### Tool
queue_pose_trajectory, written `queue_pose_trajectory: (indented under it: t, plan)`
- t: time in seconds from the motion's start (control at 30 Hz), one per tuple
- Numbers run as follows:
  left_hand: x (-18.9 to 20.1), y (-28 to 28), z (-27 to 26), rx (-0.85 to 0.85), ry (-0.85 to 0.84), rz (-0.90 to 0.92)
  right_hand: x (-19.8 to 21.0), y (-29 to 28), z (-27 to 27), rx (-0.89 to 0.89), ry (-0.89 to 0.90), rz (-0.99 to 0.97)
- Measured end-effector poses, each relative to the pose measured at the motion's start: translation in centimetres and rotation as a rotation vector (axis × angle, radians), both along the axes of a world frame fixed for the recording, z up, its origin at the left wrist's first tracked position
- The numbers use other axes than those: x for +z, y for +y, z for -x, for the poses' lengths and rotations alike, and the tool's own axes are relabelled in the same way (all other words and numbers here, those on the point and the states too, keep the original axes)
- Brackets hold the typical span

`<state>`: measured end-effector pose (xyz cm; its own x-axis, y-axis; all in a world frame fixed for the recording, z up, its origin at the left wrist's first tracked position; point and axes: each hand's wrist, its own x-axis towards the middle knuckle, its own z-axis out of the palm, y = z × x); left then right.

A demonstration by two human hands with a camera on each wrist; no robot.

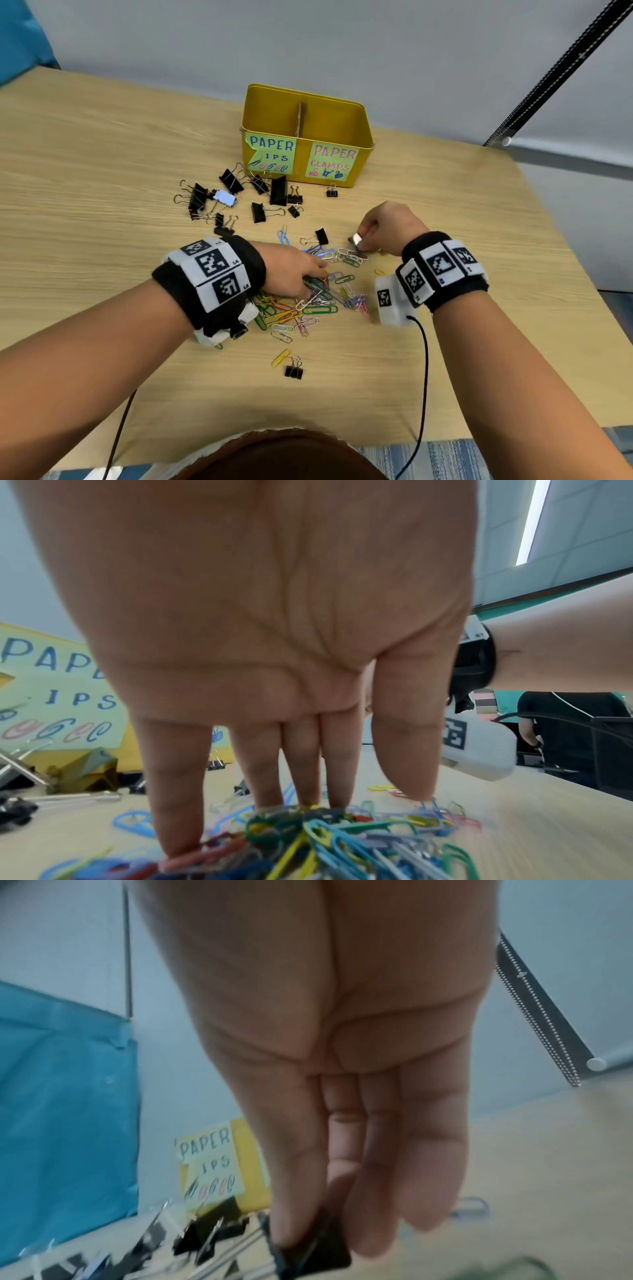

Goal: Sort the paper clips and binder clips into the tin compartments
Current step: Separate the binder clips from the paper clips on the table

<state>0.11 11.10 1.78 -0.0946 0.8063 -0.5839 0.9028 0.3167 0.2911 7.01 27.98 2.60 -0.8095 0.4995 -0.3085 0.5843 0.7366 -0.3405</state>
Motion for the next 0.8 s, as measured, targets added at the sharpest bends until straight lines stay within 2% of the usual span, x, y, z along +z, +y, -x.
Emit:
queue_pose_trajectory:
  t: [0.1, 0.17, 0.27, 0.4, 0.53, 0.57, 0.63, 0.7, 0.8]
  plan:
    - [0.1, -0.3, 0.5, 0.058, -0.032, -0.063, 0.1, 0.4, 1.5, -0.099, 0.146, -0.026]
    - [0.0, -0.4, 0.7, 0.096, -0.023, -0.105, -0.4, 0.2, 2.4, -0.134, 0.167, -0.073]
    - [-0.2, -0.6, 1.2, 0.145, 0.018, -0.109, -1.7, -1.4, 3.1, -0.073, 0.115, -0.149]
    - [-0.1, -1.1, 1.1, 0.103, 0.028, -0.002, -3.5, -3.1, 4.1, 0.049, -0.015, -0.100]
    - [0.3, -1.7, 1.5, 0.170, -0.034, -0.030, -2.5, -1.3, 4.0, -0.125, 0.178, -0.114]
    - [0.3, -1.9, 1.7, 0.195, -0.041, -0.062, -2.1, -0.5, 3.8, -0.165, 0.174, -0.117]
    - [0.2, -2.0, 2.2, 0.228, -0.008, -0.099, -1.7, 0.8, 2.9, -0.191, 0.035, -0.109]
    - [0.0, -2.0, 2.6, 0.249, 0.041, -0.061, -1.5, 1.7, 1.8, -0.147, -0.120, -0.107]
    - [-0.2, -2.0, 2.6, 0.235, 0.061, 0.030, -1.5, 1.7, 0.3, -0.065, -0.140, -0.049]
